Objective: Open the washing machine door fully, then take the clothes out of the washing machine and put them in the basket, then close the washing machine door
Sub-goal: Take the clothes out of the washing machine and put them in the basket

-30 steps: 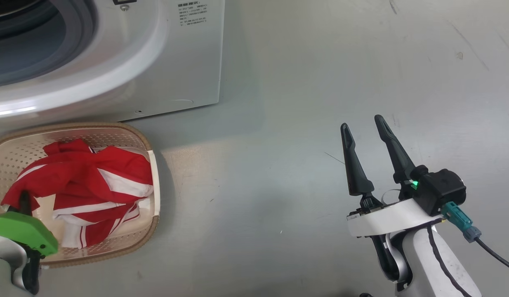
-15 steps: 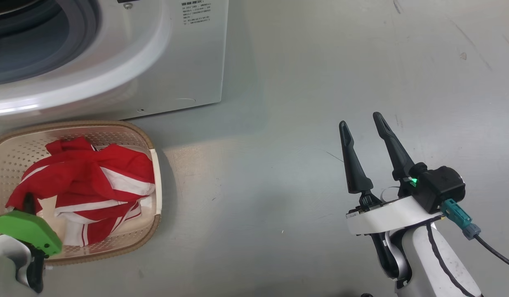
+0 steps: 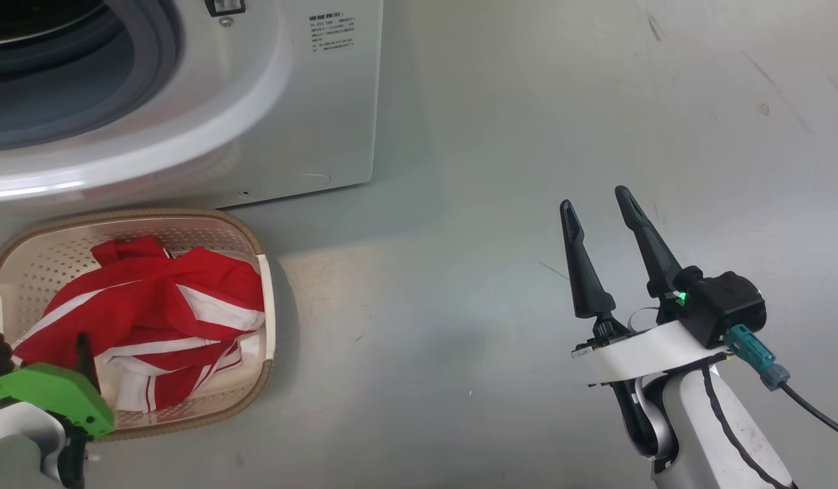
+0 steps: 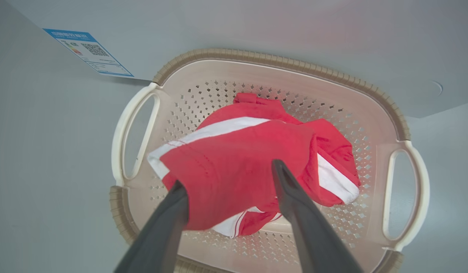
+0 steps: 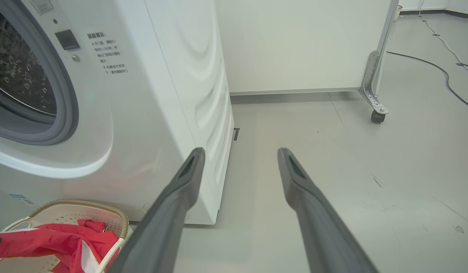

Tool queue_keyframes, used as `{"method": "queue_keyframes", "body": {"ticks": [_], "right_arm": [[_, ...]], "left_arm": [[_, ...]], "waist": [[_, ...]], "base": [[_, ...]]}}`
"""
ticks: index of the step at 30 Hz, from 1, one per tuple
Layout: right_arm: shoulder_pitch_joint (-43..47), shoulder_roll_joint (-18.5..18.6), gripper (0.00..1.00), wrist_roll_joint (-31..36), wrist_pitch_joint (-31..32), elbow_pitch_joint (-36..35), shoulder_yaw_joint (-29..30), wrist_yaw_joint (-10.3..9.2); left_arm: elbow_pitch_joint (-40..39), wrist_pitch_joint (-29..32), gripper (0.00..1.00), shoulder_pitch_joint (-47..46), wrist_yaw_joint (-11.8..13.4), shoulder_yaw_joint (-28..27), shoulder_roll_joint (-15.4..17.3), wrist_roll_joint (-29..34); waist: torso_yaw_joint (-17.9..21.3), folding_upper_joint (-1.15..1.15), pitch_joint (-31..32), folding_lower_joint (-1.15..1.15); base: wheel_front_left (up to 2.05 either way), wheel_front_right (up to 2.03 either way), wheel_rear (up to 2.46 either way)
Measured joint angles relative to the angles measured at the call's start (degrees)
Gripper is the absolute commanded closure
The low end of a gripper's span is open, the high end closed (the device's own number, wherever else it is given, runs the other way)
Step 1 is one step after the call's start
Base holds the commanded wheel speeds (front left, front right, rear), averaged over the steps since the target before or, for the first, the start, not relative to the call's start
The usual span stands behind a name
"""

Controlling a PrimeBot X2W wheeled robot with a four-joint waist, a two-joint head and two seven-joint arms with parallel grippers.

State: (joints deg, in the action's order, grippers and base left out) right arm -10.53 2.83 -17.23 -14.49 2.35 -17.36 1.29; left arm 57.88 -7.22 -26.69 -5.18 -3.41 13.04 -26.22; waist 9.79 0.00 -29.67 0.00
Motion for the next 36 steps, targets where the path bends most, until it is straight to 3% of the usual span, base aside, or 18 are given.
{"method": "queue_keyframes", "body": {"ticks": [21, 36], "right_arm": [[0.3, 0.0, 0.00, -0.4, 0.0, 3.4, 0.0, 0.82], [3.5, 0.0, 0.00, -1.4, 0.0, 5.2, 1.5, 1.20]], "left_arm": [[4.9, -4.0, 0.00, 1.3, -1.2, 2.7, -1.1, 1.1], [-4.0, -7.2, 0.00, 1.3, -1.7, 8.4, -3.2, 5.3]], "waist": [[-2.8, 0.00, 9.0, 0.00], [-5.5, 0.00, 17.4, 0.00]], "base": [[0.00, 0.00, 0.00], [0.00, 0.00, 0.00]]}}
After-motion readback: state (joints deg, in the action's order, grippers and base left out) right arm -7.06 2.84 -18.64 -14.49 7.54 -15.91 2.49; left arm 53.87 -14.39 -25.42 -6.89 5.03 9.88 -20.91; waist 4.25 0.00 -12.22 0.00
